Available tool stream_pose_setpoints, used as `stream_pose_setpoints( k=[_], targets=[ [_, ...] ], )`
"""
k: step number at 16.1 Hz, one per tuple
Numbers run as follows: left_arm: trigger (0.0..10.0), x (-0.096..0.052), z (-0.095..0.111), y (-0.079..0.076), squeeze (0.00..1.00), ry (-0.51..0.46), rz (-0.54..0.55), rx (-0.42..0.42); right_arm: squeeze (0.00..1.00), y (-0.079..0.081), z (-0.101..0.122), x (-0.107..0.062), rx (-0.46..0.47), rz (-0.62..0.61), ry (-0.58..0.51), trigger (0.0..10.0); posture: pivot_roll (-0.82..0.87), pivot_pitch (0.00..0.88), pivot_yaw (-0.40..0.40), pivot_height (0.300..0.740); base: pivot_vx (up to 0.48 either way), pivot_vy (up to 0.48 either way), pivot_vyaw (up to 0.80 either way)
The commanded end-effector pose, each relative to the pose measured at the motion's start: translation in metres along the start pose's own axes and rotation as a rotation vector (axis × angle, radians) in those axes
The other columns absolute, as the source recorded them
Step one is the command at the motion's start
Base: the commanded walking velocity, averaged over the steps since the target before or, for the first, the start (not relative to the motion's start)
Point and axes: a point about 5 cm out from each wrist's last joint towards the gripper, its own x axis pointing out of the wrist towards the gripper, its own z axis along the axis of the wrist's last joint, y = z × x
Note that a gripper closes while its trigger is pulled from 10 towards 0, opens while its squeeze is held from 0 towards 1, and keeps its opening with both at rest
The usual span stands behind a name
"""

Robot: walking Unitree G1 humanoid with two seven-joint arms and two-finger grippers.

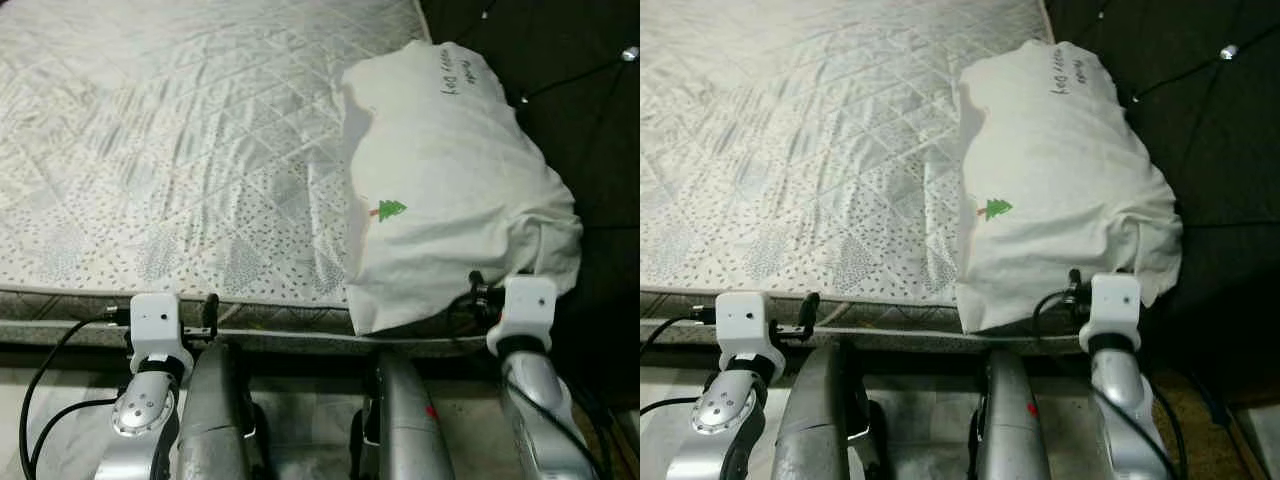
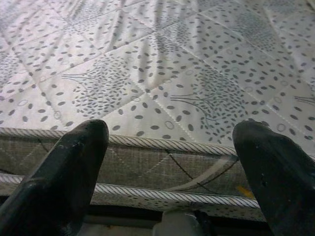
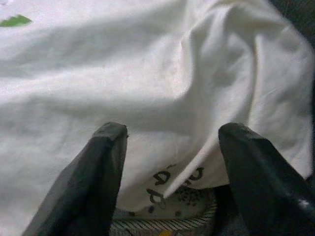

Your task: Clean up the room

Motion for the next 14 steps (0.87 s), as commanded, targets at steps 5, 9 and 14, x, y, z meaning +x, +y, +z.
stream_pose_setpoints(
  k=[5,9,14],
  targets=[
    [10.0,-0.001,0.000,0.001,0.00,-0.004,0.003,0.007,1.00,-0.013,0.005,-0.011,0.000,-0.051,0.023,10.0,0.04,0.170,-0.064,0.586,0.000,0.000,0.00],
    [10.0,0.003,0.007,0.000,0.00,-0.039,0.007,-0.003,1.00,0.000,0.032,0.006,0.110,-0.016,-0.071,10.0,0.04,0.160,-0.056,0.586,0.000,0.000,-0.30],
    [10.0,0.005,0.009,-0.001,0.00,-0.048,0.000,-0.006,0.00,0.015,0.044,0.015,0.118,0.045,-0.106,10.0,0.05,0.153,-0.052,0.637,0.000,0.000,-0.27]
  ],
)
